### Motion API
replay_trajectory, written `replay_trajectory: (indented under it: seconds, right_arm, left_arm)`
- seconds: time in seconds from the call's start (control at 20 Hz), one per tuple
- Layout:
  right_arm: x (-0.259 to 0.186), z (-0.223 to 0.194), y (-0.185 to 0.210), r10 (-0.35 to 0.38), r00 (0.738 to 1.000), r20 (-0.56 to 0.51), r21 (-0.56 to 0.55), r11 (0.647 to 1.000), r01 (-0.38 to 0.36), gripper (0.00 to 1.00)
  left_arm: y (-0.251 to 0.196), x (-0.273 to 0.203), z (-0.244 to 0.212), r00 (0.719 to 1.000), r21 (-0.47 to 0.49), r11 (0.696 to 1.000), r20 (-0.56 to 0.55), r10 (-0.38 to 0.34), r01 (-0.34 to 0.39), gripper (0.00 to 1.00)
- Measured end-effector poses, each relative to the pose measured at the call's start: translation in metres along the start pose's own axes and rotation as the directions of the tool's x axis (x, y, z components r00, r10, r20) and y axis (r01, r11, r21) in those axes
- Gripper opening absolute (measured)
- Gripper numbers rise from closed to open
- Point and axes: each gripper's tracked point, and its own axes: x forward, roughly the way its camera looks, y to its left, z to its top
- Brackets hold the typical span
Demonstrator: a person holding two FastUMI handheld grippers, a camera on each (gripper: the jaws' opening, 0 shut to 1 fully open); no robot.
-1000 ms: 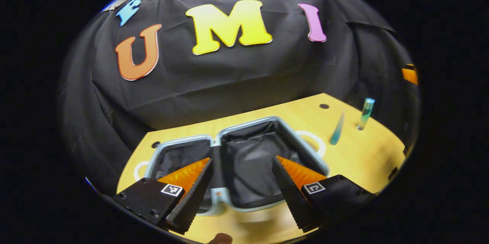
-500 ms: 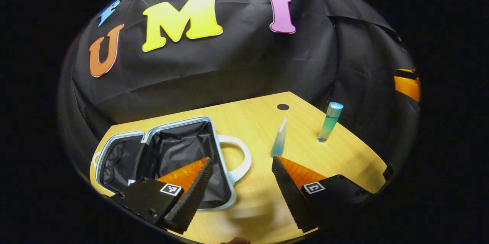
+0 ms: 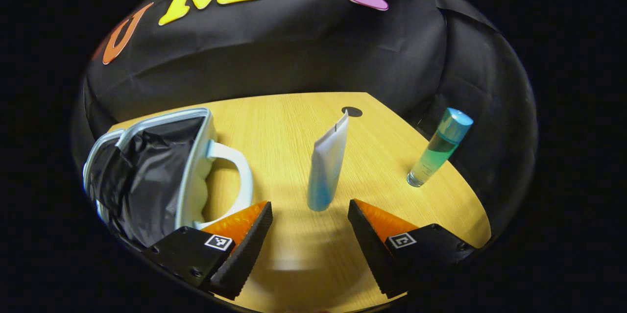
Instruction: First open the suitcase, pack the skin care products into it, and then close the suitcase.
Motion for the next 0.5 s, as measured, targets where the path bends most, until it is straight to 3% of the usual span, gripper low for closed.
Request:
replay_trajectory:
  seconds: [0.25,0.45,0.5]
  right_arm:
    - [0.016,-0.027,-0.011,-0.011,0.998,-0.069,0.007,1.0,0.012,0.81]
    - [0.025,-0.036,-0.009,-0.012,0.996,-0.094,0.025,1.0,0.014,0.81]
    - [0.026,-0.038,-0.008,-0.007,0.995,-0.096,0.025,1.0,0.009,0.81]
  left_arm:
    - [-0.007,0.031,0.005,1.0,0.06,0.998,0.006,0.018,-0.019,0.94]
    - [-0.012,0.042,0.009,1.0,0.127,0.992,0.018,0.021,-0.024,0.84]
    - [-0.013,0.044,0.01,1.0,0.133,0.991,0.026,0.016,-0.02,0.77]
